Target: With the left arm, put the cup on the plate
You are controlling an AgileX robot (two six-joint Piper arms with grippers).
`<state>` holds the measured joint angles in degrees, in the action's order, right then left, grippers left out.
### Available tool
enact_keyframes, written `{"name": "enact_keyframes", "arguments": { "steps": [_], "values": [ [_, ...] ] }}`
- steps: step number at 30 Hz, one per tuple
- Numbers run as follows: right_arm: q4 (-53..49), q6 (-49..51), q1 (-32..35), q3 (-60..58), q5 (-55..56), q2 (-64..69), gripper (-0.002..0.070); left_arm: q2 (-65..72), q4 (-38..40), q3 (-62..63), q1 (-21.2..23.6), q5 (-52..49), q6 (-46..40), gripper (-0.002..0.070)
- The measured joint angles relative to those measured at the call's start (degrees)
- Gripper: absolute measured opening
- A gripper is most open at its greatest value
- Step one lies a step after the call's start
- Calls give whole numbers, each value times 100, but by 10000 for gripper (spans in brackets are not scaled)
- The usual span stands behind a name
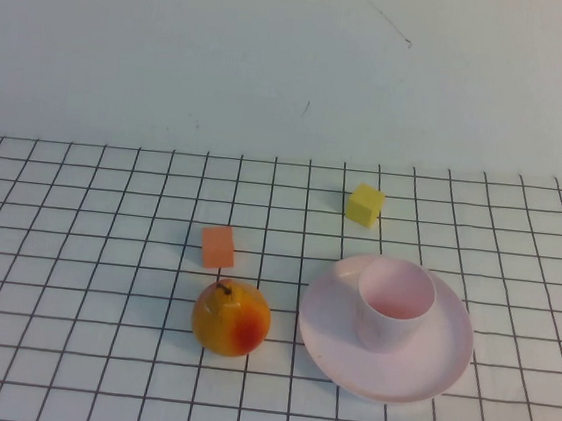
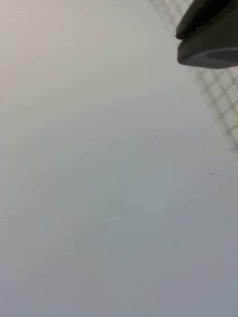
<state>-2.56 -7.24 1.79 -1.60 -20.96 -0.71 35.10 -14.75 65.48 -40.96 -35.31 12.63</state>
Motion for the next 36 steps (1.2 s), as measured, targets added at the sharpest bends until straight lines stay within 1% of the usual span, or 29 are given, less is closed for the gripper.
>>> {"name": "enact_keyframes", "arguments": {
  "steps": [3,5,9,11,13,15,17,23,26,30,36],
  "values": [
    [0,0,0,0,0,0,-2,-531,-150,-842,0,1180,182,-1],
    [0,0,0,0,0,0,-2,-696,-176,-1293,0,1686,204,-1],
    [0,0,0,0,0,0,-2,-708,-251,-1962,0,1734,403,-1],
    [0,0,0,0,0,0,-2,-696,-342,-2247,123,1661,608,-1],
    [0,0,0,0,0,0,-2,-696,-343,-2522,449,1687,911,-1],
    [0,0,0,0,0,0,-2,-778,-343,-2834,948,1865,1294,-1],
    [0,0,0,0,0,0,-2,-887,-343,-3204,1427,2050,1491,-1],
    [0,0,0,0,0,0,-2,-1679,-307,-4465,3053,2841,1683,-1],
    [0,0,0,0,0,0,-2,-2182,-303,-5112,3649,3034,1696,-1],
    [0,0,0,0,0,0,-2,-2832,-303,-5802,4114,3094,1696,-1],
    [0,0,0,0,0,0,-2,-3381,-303,-6570,4457,3094,1745,-1]
  ]
}}
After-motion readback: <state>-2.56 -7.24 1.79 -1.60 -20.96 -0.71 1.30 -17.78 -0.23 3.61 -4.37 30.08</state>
